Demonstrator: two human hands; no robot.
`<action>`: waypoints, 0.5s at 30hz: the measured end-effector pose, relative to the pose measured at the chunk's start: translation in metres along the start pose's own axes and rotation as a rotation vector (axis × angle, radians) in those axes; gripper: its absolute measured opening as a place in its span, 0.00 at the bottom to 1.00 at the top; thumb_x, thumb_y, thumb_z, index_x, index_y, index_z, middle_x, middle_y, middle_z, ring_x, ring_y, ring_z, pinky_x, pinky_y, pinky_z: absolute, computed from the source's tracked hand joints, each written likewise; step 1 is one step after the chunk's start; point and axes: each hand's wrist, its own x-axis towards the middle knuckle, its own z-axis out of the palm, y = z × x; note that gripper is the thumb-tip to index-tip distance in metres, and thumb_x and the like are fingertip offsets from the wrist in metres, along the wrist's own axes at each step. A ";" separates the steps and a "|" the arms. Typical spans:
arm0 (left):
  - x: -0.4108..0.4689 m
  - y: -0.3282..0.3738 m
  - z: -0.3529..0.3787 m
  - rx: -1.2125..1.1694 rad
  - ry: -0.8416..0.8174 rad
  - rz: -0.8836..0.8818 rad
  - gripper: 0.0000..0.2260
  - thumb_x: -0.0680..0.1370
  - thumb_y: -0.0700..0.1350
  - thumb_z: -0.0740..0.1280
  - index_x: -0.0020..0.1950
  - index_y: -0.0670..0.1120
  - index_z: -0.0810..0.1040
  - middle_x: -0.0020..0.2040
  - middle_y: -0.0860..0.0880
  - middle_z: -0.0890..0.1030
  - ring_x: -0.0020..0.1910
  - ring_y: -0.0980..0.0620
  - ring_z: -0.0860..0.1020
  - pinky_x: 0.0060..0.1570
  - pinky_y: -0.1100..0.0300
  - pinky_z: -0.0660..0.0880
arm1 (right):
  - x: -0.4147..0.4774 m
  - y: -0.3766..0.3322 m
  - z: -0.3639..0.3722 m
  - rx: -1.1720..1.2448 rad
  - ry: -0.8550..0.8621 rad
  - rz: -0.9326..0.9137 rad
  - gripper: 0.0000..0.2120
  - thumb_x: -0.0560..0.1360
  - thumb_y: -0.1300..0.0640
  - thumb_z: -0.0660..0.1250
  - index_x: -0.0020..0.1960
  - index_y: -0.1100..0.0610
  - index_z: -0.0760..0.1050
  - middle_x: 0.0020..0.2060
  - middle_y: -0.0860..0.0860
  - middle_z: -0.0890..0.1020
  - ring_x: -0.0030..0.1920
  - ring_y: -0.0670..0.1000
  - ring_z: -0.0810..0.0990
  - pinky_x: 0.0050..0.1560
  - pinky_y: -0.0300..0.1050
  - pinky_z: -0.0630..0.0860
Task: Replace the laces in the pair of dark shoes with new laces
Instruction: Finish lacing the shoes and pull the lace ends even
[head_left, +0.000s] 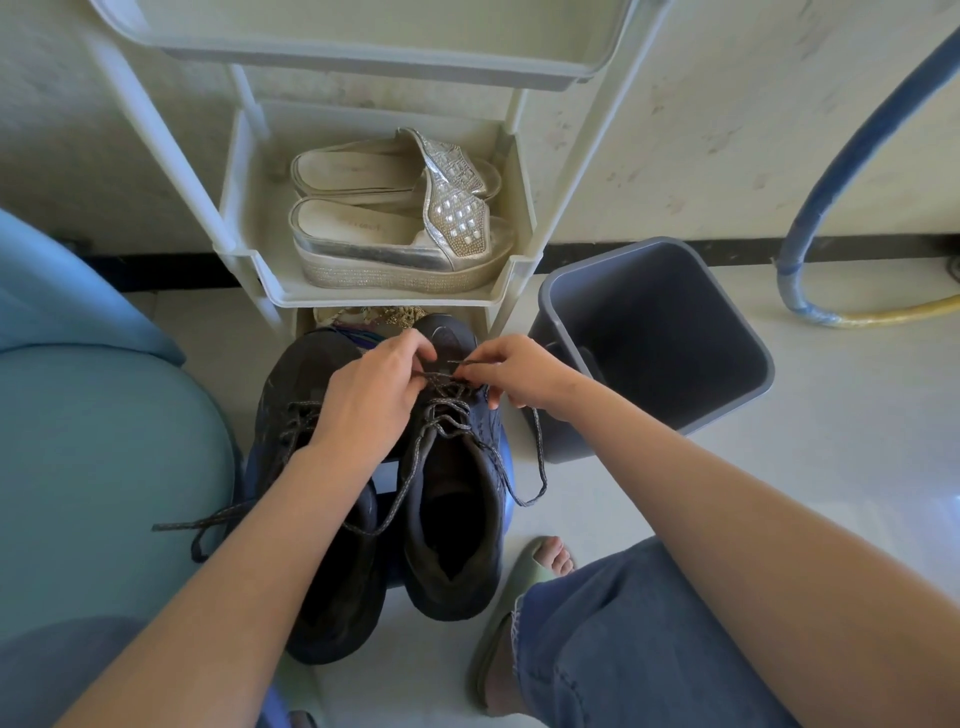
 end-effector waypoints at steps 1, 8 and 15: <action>-0.001 0.000 0.000 0.003 -0.007 0.024 0.10 0.78 0.43 0.64 0.59 0.51 0.72 0.53 0.54 0.78 0.49 0.51 0.78 0.44 0.53 0.75 | 0.000 0.000 0.000 0.001 0.002 -0.002 0.10 0.78 0.59 0.66 0.54 0.65 0.79 0.37 0.55 0.79 0.27 0.46 0.73 0.23 0.27 0.63; -0.002 0.000 0.003 0.085 0.003 0.010 0.08 0.80 0.46 0.60 0.58 0.50 0.74 0.55 0.52 0.76 0.47 0.50 0.79 0.39 0.56 0.73 | 0.001 0.000 0.002 -0.043 0.009 -0.028 0.08 0.78 0.59 0.66 0.53 0.62 0.80 0.45 0.66 0.82 0.28 0.48 0.73 0.23 0.27 0.64; -0.002 -0.001 0.004 0.136 0.035 -0.020 0.07 0.80 0.47 0.61 0.55 0.49 0.77 0.50 0.50 0.79 0.46 0.47 0.79 0.36 0.58 0.66 | 0.004 -0.001 0.004 -0.120 0.015 -0.065 0.07 0.78 0.59 0.65 0.50 0.60 0.81 0.46 0.63 0.83 0.27 0.46 0.73 0.47 0.42 0.76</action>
